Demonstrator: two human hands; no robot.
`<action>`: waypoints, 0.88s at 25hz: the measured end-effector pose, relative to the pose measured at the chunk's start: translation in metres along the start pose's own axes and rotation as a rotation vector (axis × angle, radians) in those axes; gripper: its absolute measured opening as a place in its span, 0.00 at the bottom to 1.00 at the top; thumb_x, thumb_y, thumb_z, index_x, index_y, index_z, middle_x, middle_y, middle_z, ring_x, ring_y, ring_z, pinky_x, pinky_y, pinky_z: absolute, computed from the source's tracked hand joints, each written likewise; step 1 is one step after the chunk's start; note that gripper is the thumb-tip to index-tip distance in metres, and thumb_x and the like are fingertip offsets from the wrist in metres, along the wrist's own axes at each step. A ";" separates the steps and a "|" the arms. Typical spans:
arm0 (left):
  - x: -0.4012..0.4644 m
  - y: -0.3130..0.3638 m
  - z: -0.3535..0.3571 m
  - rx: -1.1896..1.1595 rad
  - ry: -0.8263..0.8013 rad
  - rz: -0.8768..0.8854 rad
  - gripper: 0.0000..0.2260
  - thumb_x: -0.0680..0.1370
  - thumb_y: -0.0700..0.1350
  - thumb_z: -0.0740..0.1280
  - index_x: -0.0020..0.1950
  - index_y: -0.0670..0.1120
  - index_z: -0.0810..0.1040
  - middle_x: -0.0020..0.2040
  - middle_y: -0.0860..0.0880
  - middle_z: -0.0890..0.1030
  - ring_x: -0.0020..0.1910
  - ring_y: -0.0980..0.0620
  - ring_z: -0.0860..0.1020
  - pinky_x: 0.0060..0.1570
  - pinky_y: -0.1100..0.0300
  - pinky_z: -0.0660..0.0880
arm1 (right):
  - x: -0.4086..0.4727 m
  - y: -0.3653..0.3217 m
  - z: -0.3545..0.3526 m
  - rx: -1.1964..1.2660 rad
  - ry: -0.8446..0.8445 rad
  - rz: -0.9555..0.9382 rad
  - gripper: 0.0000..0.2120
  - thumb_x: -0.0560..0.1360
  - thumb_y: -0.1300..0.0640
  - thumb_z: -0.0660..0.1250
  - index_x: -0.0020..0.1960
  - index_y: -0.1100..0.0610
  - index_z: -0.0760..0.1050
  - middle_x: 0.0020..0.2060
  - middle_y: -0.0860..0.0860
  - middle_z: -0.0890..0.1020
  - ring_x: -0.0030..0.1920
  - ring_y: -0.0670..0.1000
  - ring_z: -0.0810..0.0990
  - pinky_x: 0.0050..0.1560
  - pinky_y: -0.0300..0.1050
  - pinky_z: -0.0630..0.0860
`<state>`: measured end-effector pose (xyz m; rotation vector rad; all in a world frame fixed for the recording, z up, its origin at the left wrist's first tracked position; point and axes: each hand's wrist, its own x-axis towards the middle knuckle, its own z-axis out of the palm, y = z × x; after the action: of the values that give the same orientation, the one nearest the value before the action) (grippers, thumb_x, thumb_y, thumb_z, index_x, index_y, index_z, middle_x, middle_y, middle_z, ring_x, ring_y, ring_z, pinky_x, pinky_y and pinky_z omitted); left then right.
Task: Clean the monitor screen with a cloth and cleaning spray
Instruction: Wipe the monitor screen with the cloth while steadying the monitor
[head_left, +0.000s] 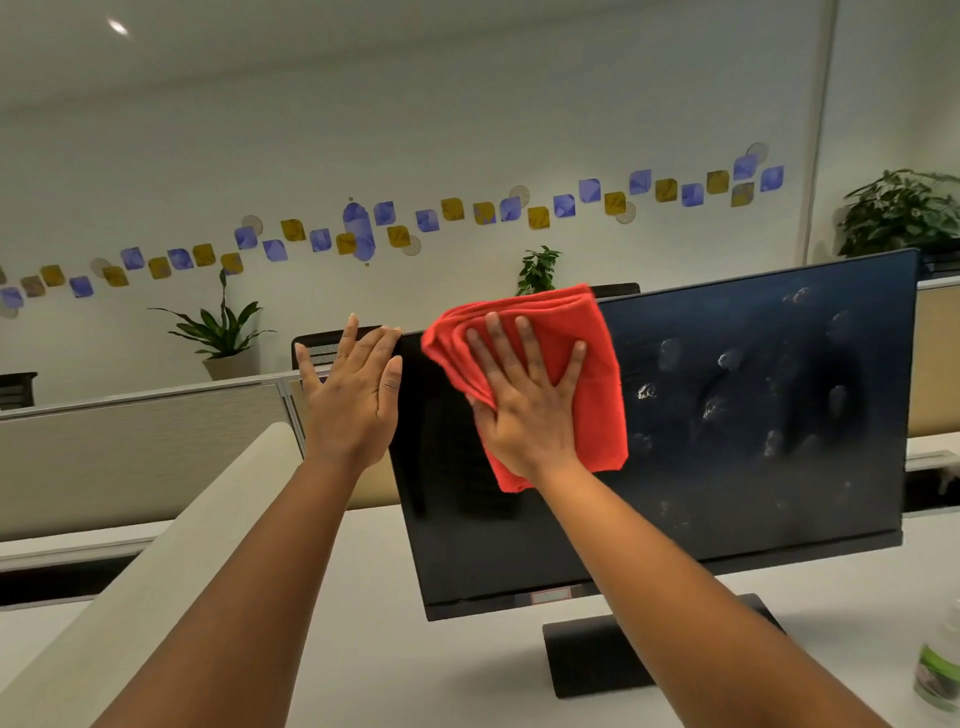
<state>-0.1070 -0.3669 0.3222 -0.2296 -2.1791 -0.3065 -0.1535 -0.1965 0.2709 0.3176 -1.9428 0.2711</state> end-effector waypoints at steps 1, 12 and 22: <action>-0.001 0.001 0.001 0.033 -0.003 -0.007 0.29 0.75 0.59 0.39 0.71 0.49 0.63 0.72 0.49 0.65 0.74 0.52 0.50 0.68 0.41 0.35 | 0.000 0.013 -0.003 -0.014 0.008 0.048 0.28 0.75 0.43 0.52 0.74 0.47 0.53 0.74 0.46 0.59 0.73 0.44 0.31 0.67 0.64 0.28; -0.005 0.013 0.009 0.173 -0.078 -0.089 0.28 0.75 0.58 0.41 0.73 0.50 0.53 0.76 0.50 0.54 0.74 0.53 0.41 0.65 0.42 0.29 | 0.001 0.076 -0.026 -0.023 0.094 0.379 0.32 0.76 0.43 0.51 0.75 0.55 0.49 0.75 0.56 0.57 0.75 0.58 0.48 0.67 0.61 0.28; -0.005 0.022 0.010 0.182 -0.032 -0.130 0.29 0.75 0.59 0.41 0.73 0.48 0.56 0.75 0.48 0.56 0.74 0.52 0.44 0.66 0.39 0.32 | -0.023 0.023 -0.003 -0.042 -0.080 -0.185 0.33 0.73 0.36 0.50 0.74 0.48 0.51 0.75 0.48 0.59 0.73 0.48 0.31 0.66 0.67 0.30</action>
<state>-0.1056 -0.3435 0.3150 0.0085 -2.2419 -0.1763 -0.1503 -0.1720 0.2496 0.4836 -1.9792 0.0977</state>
